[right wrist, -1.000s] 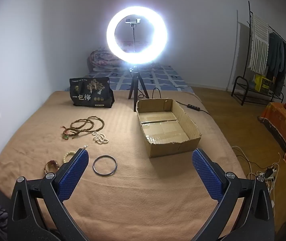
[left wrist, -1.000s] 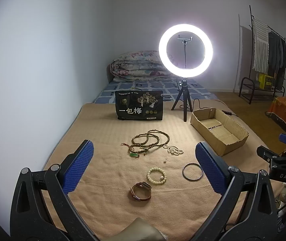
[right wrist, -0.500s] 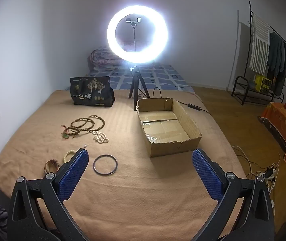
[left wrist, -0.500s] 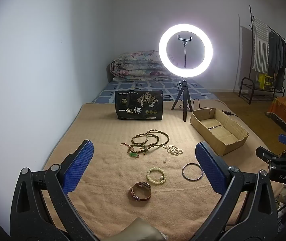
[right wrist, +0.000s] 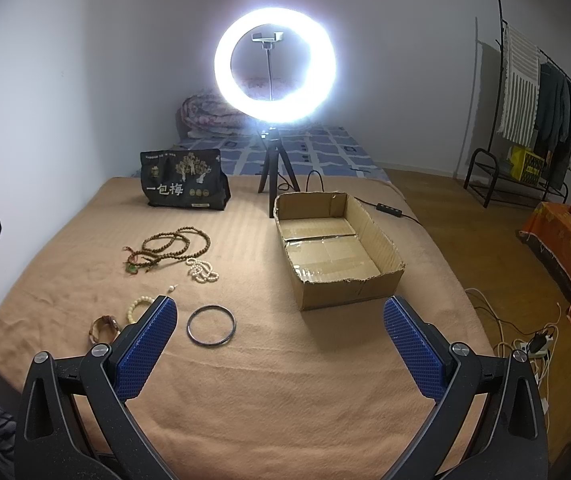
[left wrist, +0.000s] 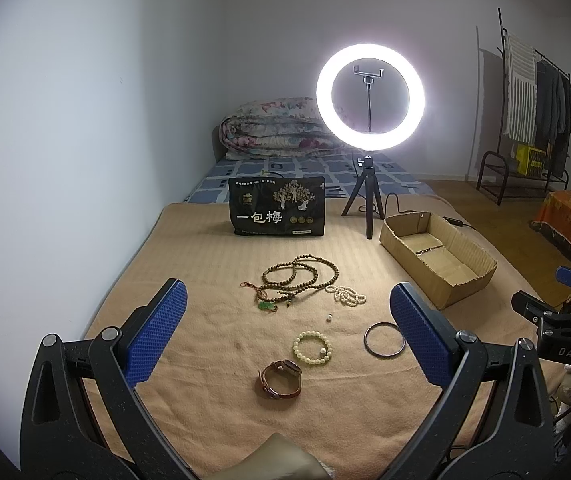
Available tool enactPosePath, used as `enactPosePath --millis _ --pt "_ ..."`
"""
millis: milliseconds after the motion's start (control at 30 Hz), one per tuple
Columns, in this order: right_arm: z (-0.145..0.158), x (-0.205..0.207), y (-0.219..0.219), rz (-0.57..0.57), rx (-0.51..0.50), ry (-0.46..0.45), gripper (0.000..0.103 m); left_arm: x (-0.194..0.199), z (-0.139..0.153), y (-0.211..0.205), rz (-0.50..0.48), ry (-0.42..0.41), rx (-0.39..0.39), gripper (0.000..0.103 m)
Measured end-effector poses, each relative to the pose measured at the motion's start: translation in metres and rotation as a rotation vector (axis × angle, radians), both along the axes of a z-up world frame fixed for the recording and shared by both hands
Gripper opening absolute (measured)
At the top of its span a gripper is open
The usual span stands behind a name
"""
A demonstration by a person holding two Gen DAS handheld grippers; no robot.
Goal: Organize jewelry
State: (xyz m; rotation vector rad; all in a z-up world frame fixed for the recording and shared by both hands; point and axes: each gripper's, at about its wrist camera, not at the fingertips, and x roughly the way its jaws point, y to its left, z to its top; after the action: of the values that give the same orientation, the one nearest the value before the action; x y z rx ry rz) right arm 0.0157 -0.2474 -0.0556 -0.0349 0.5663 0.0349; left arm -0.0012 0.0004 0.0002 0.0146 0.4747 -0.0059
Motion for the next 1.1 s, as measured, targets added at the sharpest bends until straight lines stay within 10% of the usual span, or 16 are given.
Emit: enactPosePath --millis 533,1100 --pt "-0.006 0.007 -0.001 -0.006 -0.031 0.031 0.102 0.007 -0.016 0.015 0.01 0.05 0.021 0.103" --pt "-0.07 0.074 0.038 0.259 -0.101 0.257 0.102 0.073 -0.081 0.06 -0.011 0.381 -0.001 0.09"
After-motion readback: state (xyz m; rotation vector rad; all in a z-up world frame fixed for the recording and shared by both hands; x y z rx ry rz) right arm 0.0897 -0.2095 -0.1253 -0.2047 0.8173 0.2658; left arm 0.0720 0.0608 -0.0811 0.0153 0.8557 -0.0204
